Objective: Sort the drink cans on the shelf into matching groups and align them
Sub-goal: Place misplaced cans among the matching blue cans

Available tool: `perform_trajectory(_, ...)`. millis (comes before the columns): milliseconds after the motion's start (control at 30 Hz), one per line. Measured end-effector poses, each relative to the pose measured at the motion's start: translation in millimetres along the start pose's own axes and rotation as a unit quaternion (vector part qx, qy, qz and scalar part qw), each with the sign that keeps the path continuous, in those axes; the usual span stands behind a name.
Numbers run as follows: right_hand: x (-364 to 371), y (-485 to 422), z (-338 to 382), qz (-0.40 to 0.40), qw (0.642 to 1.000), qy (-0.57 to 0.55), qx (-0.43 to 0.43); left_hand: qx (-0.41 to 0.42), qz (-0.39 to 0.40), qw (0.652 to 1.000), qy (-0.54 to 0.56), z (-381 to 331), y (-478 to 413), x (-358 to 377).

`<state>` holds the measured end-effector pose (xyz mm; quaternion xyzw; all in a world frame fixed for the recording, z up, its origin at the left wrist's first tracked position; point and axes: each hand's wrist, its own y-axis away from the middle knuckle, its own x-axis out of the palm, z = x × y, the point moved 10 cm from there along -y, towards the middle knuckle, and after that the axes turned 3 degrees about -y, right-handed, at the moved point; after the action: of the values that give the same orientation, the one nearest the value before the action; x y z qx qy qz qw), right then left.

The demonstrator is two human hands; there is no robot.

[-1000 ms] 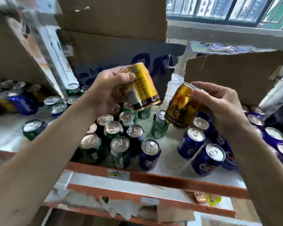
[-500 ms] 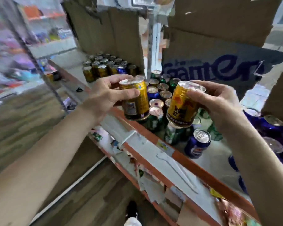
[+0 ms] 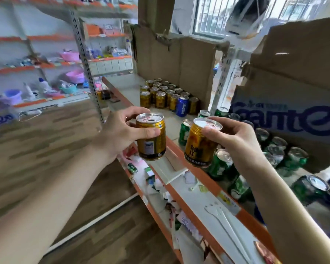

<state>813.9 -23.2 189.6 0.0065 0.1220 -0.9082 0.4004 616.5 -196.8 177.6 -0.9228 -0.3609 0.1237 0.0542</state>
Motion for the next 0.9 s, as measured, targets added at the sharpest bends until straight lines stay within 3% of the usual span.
perform_trajectory(367, 127, -79, -7, -0.030, 0.999, 0.011, -0.006, 0.000, 0.036, 0.999, -0.023, 43, -72, -120)
perform_trajectory(567, 197, -116, -19, -0.051, 0.999, -0.007, -0.001, 0.007, 0.015, 0.999, -0.049, 66, -106, -194)
perform_trajectory(900, 256, -166, -50, -0.047, 0.998, 0.016, 0.024, -0.012, 0.032, 0.998, -0.053, 119, -164, -238)
